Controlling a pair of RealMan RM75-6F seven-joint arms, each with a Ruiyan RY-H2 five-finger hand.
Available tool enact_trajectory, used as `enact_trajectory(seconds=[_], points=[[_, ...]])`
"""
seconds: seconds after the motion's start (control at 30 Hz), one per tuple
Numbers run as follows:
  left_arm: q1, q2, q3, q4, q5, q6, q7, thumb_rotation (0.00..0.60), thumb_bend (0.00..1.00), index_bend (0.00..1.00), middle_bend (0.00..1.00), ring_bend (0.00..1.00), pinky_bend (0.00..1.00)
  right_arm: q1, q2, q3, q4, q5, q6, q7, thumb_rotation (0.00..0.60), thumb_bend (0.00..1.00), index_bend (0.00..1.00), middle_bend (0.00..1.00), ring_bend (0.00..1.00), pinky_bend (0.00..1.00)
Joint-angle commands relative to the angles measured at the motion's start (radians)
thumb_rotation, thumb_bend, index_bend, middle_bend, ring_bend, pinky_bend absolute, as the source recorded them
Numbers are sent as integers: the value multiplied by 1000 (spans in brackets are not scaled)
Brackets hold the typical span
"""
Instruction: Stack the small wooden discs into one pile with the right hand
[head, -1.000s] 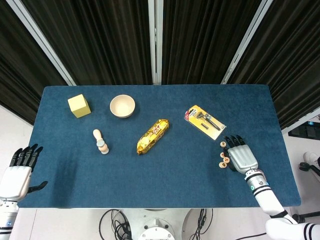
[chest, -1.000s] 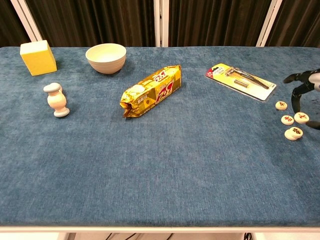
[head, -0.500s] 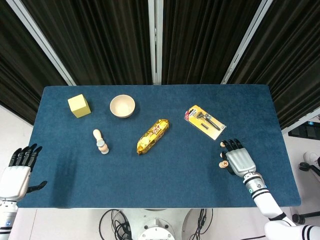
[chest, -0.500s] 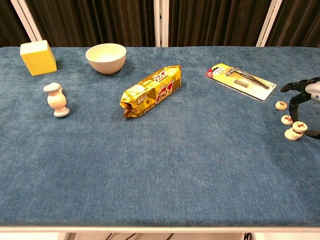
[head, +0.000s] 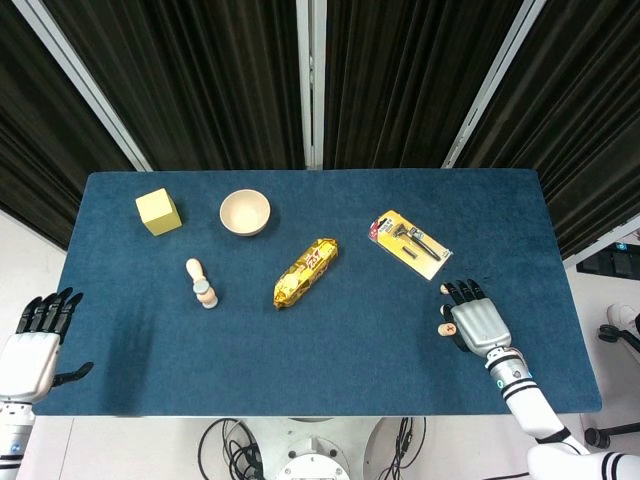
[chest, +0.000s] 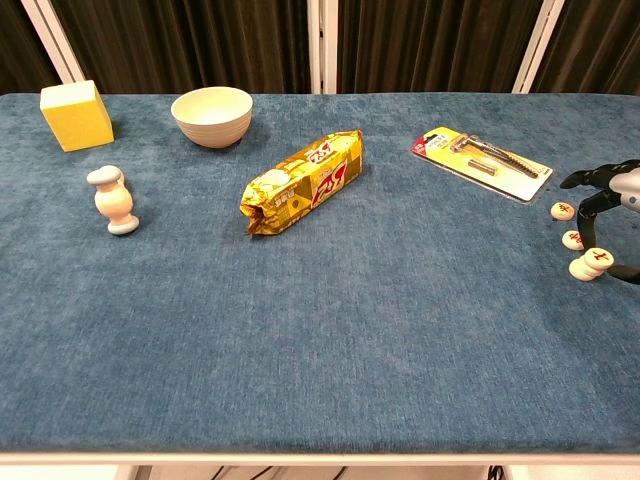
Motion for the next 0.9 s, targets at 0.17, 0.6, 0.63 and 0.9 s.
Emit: enact_trajectory(seconds=[0.17, 0.6, 0.63, 0.9], points=[[0, 1, 0, -1, -1, -1, 0, 600, 86, 54, 0, 0, 0, -1, 2, 1, -1, 2, -3, -5, 600, 268, 476, 59, 0, 0], [2, 2, 1, -4, 3, 3, 1, 600, 86, 54, 0, 0, 0, 0, 18, 1, -19, -1, -10, -2, 600, 253, 346, 49, 0, 0], [2, 2, 1, -4, 3, 3, 1, 600, 87, 54, 0, 0, 0, -1, 22, 2, -21, -2, -8, -1, 600, 253, 344, 48, 0, 0], [1, 3, 1, -3, 4, 2, -3, 600, 87, 54, 0, 0, 0, -8, 75, 35, -41, -7, 19, 48, 600, 254, 327, 44, 0, 0]])
